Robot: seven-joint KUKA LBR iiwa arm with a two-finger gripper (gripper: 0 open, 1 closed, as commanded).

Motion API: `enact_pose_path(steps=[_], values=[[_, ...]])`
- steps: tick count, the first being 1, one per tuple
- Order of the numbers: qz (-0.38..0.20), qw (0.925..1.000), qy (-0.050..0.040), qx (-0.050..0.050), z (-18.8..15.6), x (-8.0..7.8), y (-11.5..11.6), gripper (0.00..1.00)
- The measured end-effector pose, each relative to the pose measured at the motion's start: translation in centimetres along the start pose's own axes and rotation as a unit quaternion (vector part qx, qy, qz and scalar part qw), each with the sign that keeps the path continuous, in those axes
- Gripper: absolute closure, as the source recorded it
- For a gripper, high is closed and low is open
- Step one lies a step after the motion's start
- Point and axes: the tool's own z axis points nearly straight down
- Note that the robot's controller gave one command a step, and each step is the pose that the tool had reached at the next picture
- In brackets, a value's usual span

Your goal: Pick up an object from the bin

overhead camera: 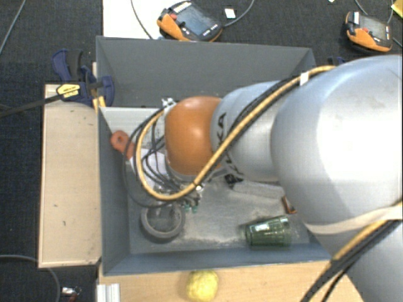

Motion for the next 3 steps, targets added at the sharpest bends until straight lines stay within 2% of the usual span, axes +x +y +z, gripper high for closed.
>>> enact_pose_path(steps=[1,3], values=[[0.0,1.0,0.0001,0.0,0.0,0.0,0.0,1.0],[0.002,1.0,0.0015,0.0,-5.2,0.1,-0.1,1.0]])
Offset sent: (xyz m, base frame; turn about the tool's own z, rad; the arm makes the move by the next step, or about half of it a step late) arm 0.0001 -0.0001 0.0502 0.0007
